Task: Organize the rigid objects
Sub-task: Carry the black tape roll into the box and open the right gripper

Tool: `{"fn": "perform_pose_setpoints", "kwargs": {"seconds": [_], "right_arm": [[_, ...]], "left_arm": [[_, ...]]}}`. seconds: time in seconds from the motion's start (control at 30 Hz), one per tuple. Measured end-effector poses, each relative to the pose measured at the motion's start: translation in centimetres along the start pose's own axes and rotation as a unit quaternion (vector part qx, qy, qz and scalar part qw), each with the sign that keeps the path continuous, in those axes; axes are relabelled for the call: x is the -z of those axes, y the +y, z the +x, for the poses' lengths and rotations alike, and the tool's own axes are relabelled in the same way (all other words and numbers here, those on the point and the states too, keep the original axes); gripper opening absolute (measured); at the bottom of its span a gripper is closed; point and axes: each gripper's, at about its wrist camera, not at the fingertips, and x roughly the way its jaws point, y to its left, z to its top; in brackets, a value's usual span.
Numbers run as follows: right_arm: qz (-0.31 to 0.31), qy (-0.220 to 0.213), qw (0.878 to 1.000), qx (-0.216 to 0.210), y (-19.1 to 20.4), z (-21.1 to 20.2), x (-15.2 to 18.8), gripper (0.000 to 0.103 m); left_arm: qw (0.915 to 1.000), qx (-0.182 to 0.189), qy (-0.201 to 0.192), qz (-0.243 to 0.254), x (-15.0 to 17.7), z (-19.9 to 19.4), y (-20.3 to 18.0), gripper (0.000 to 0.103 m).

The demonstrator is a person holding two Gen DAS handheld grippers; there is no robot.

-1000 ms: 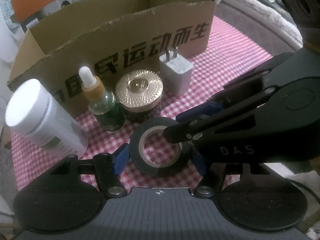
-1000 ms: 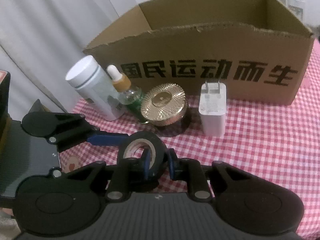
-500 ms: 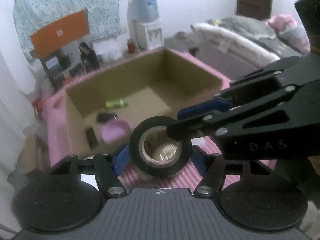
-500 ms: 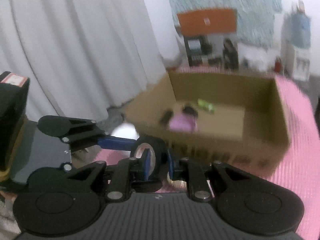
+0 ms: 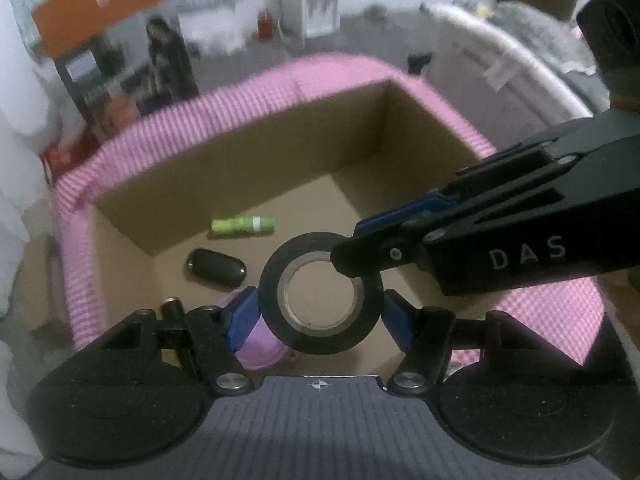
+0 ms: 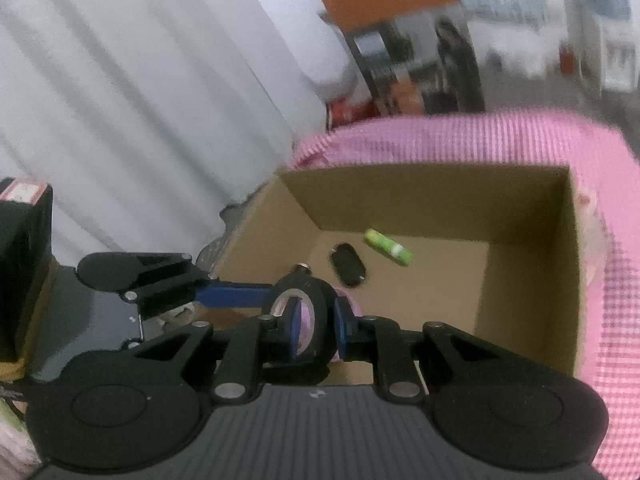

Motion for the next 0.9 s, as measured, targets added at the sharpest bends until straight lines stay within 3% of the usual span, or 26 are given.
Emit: {"fn": "perform_pose_setpoints", "kwargs": {"seconds": [0.27,0.57,0.73,0.9], "right_arm": [[0.037,0.095,0.995,0.015,-5.1,6.2,-2.1,0.019],[0.027,0.176,0.984,0.029,-6.4,10.0,-2.2,0.021],[0.022,0.186,0.982,0.039,-6.1,10.4,-2.4,0.022],[0.019,0.150,0.988,0.042,-5.5,8.4,-2.9,0.022]], "left_arm": [[0.9966,0.008,0.081,-0.014,-2.2,5.9,0.5,0.066],[0.9906,0.027,0.134,-0.010,-2.2,8.6,0.3,0.067],[0.9911,0.030,0.130,-0.010,-2.6,8.2,0.3,0.072],[0.9946,0.019,0.102,-0.011,-2.6,6.1,0.4,0.073]]}}
